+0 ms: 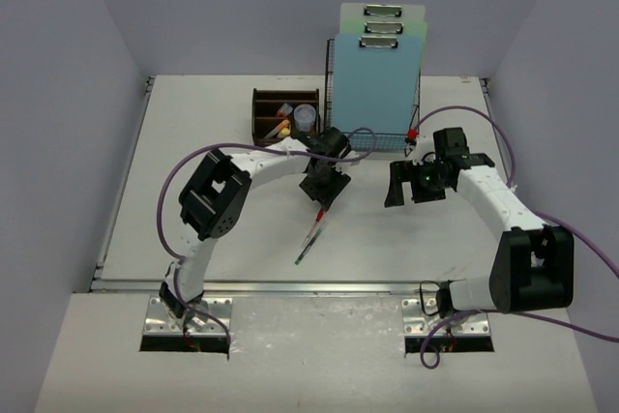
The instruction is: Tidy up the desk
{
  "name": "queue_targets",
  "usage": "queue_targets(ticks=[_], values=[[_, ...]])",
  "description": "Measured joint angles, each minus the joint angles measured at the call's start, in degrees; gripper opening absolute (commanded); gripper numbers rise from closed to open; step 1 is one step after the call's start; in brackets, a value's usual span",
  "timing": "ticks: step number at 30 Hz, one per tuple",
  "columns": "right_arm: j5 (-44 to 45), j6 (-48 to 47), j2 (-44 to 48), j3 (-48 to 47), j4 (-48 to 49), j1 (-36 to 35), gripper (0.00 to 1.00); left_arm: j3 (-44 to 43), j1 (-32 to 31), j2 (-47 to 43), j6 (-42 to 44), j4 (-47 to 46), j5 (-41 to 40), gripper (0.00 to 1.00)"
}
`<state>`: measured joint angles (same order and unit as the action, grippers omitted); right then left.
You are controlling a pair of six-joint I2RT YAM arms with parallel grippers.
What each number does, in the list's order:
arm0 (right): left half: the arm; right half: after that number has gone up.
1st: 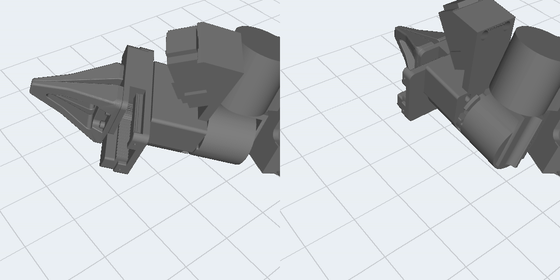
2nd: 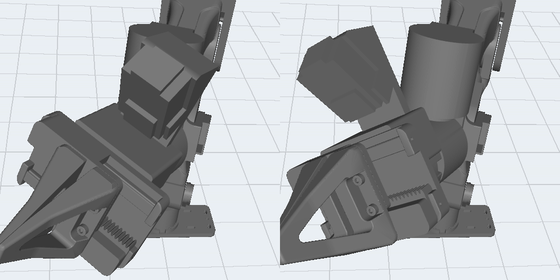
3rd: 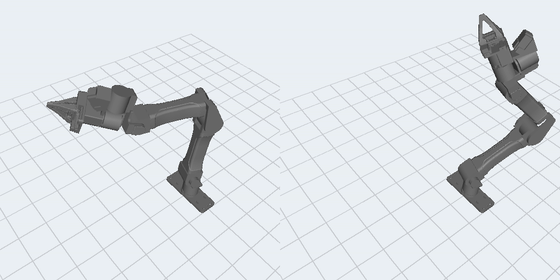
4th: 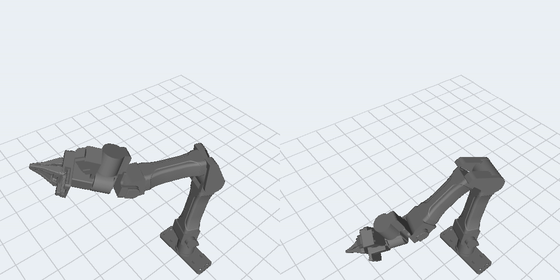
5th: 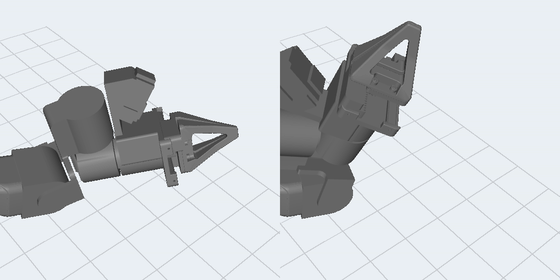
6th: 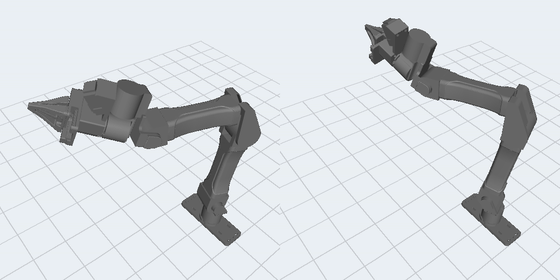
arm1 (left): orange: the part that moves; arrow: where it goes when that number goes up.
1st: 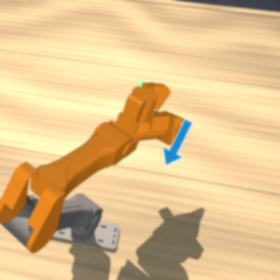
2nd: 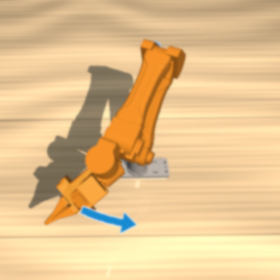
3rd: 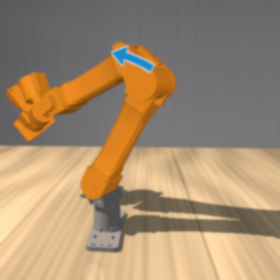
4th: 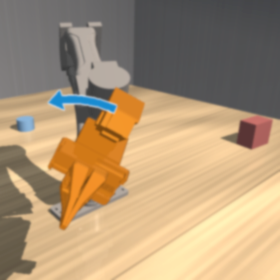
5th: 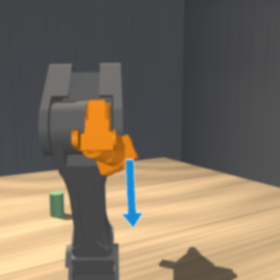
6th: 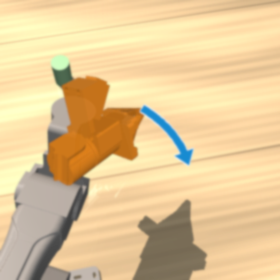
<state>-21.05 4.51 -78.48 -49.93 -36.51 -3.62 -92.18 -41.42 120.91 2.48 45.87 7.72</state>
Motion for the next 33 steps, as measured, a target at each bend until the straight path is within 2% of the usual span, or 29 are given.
queue_targets(ticks=[4,7,11,14,15,22,25,29,33], values=[[0.0,0.0,-0.1,0.0,0.0,0.0,0.99,-2.3,-0.8,2.2,-0.2,0.3,-1.0,0.44],[0.0,0.0,-0.1,0.0,0.0,0.0,0.99,-2.9,-1.3,4.0,-0.3,0.6,-1.7,0.38],[0.0,0.0,-0.1,0.0,0.0,0.0,0.99,-4.1,-1.7,4.9,-0.3,1.2,-3.3,0.23],[0.0,0.0,-0.1,0.0,0.0,0.0,0.99,-4.8,-1.7,5.5,0.1,1.9,-4.4,0.03],[0.0,0.0,-0.1,0.0,0.0,0.0,0.99,-5.0,-1.7,5.6,0.2,2.1,-4.7,0.0],[-0.1,0.0,-0.1,0.0,-0.1,0.0,0.99,-4.9,-1.8,5.4,2.3,2.2,-5.6,0.0],[-0.1,0.0,-0.1,0.0,-0.2,0.0,0.99,-1.7,-1.8,2.7,5.3,-0.1,-5.9,0.0],[-0.1,0.0,-0.1,0.0,-0.4,0.0,0.99,5.3,-1.0,-6.2,8.4,-4.7,-3.9,0.0],[-0.1,0.0,-0.3,0.0,-0.9,0.0,0.99,11.7,2.2,-23.3,8.5,-14.6,0.8,0.0]])
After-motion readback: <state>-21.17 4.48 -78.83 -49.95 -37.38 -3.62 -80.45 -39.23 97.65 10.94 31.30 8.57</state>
